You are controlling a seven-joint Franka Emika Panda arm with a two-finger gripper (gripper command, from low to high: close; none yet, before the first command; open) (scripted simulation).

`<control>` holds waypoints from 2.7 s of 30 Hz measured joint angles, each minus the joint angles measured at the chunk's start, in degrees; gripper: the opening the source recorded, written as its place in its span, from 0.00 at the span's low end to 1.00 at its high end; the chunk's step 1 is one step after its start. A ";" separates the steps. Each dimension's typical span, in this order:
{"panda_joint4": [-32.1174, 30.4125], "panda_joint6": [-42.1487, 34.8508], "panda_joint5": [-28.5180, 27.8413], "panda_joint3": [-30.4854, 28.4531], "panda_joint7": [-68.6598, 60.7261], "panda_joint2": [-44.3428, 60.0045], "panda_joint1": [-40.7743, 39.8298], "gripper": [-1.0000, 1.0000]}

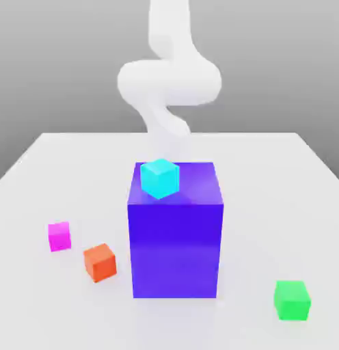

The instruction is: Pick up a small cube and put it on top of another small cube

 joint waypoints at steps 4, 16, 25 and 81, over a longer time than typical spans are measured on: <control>-3.61 3.36 -2.84 0.46 4.30 4.64 -4.95 0.50; -13.94 12.90 -9.56 -1.81 15.53 18.27 -18.57 0.50; -21.72 20.25 -12.00 -6.46 21.97 28.14 -27.22 0.50; -27.83 31.22 -1.61 -4.02 26.73 41.46 -32.68 0.00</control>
